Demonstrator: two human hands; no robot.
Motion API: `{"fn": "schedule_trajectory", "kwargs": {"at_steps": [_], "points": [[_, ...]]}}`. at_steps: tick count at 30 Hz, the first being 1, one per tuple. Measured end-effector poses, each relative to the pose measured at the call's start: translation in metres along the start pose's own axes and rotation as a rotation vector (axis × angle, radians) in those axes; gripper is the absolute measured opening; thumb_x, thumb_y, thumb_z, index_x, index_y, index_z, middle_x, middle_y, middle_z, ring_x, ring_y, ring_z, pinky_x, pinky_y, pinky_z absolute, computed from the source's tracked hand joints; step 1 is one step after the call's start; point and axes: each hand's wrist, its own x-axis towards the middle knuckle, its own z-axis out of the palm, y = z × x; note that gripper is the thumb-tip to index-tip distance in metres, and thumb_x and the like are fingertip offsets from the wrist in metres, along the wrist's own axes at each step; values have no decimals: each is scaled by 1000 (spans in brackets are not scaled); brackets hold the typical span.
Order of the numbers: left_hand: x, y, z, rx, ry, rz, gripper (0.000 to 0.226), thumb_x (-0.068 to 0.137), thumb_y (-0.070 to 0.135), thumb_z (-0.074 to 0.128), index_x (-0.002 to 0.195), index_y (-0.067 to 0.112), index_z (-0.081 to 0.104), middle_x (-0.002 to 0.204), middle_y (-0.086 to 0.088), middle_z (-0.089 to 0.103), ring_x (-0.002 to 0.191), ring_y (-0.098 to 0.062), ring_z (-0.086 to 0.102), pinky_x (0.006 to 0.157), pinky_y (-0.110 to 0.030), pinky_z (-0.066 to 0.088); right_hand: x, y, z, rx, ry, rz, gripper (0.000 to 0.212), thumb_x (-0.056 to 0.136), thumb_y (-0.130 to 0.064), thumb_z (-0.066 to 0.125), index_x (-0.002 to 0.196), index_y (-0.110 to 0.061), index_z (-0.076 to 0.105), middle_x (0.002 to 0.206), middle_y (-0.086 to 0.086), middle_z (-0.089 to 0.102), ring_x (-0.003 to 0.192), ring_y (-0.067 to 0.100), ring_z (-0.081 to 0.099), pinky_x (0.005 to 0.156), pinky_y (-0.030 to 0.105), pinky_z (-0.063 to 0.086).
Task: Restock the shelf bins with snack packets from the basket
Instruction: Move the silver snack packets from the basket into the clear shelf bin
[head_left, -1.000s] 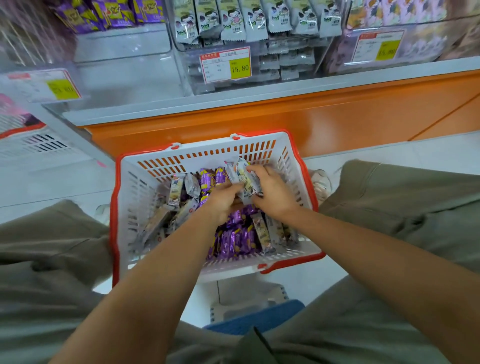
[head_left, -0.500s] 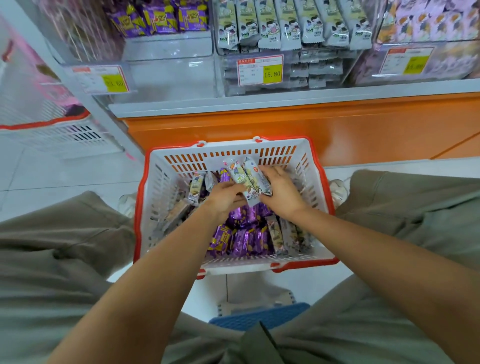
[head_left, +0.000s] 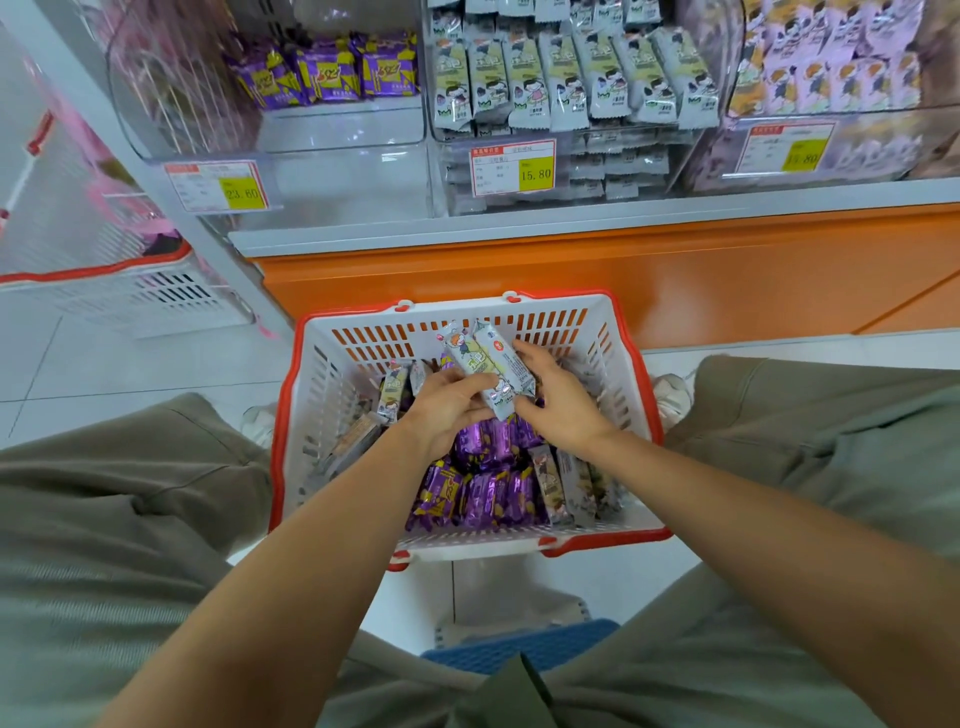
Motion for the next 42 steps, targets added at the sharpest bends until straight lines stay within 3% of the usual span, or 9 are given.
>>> {"fn": "schedule_trajectory", "kwargs": {"at_steps": [2, 6, 14, 20, 25, 29, 35, 39, 42], "points": [[-2, 1, 2, -9, 1, 2, 10, 91, 1, 61, 93, 11, 61, 92, -6, 70, 83, -20, 68, 76, -30, 59, 0, 0, -1, 41, 2, -7, 56, 94, -7, 58, 145, -15, 37, 139, 0, 51, 126, 12, 49, 103, 30, 45], [-4, 3, 3, -20, 7, 5, 14, 91, -2, 59, 90, 12, 59, 89, -4, 69, 83, -20, 67, 77, -32, 57, 1, -6, -6, 215, 47, 68, 29, 99, -16, 53, 128, -14, 52, 118, -9, 57, 111, 4, 51, 82, 2, 41], [-7, 5, 7, -47, 25, -34, 10, 91, -1, 60, 90, 9, 60, 93, -7, 68, 84, -22, 65, 69, -30, 55, 10, -1, -3, 577, 120, 333, 34, 103, -13, 43, 135, -3, 49, 133, 17, 55, 119, 28, 54, 107, 46, 42], [-8, 4, 11, -100, 27, -61, 9, 91, -1, 60, 92, 7, 62, 91, -7, 69, 86, -23, 64, 79, -36, 57, 9, -5, -2, 523, 113, 327, 27, 104, -22, 42, 124, -13, 58, 128, 9, 60, 119, 24, 55, 108, 44, 41], [-12, 9, 14, -87, -10, -62, 12, 90, 1, 63, 100, 7, 62, 94, -8, 70, 86, -21, 66, 66, -27, 58, 2, -8, -8, 475, 58, 223, 31, 99, -23, 53, 127, -11, 58, 115, -3, 64, 105, 10, 60, 84, 16, 47], [-14, 12, 15, -88, 11, -76, 11, 89, 1, 65, 96, 8, 61, 94, -7, 68, 85, -21, 65, 60, -24, 58, 2, -6, -10, 432, 115, 213, 47, 95, -25, 60, 140, -18, 47, 125, 2, 57, 116, 13, 53, 103, 31, 41], [-14, 17, 18, -68, 15, -66, 31, 87, 9, 70, 116, 2, 60, 100, -8, 67, 88, -22, 65, 61, -26, 59, 1, -13, -11, 395, 180, 139, 22, 96, -22, 59, 117, -18, 59, 120, 2, 61, 118, 20, 55, 105, 34, 42], [-16, 20, 22, -70, 27, -80, 12, 89, 14, 68, 94, 9, 59, 86, -1, 60, 77, -15, 59, 71, -28, 54, -1, -18, -13, 392, 200, 64, 18, 94, -19, 61, 112, -23, 63, 117, 1, 64, 113, 17, 58, 106, 42, 43], [-17, 25, 24, -30, 89, -81, 26, 86, 18, 73, 99, 8, 53, 88, 0, 53, 77, -12, 50, 74, -29, 51, -4, -22, -16, 303, 199, 31, 25, 91, -28, 66, 115, -31, 62, 124, 5, 55, 117, 19, 53, 109, 44, 39]]}}
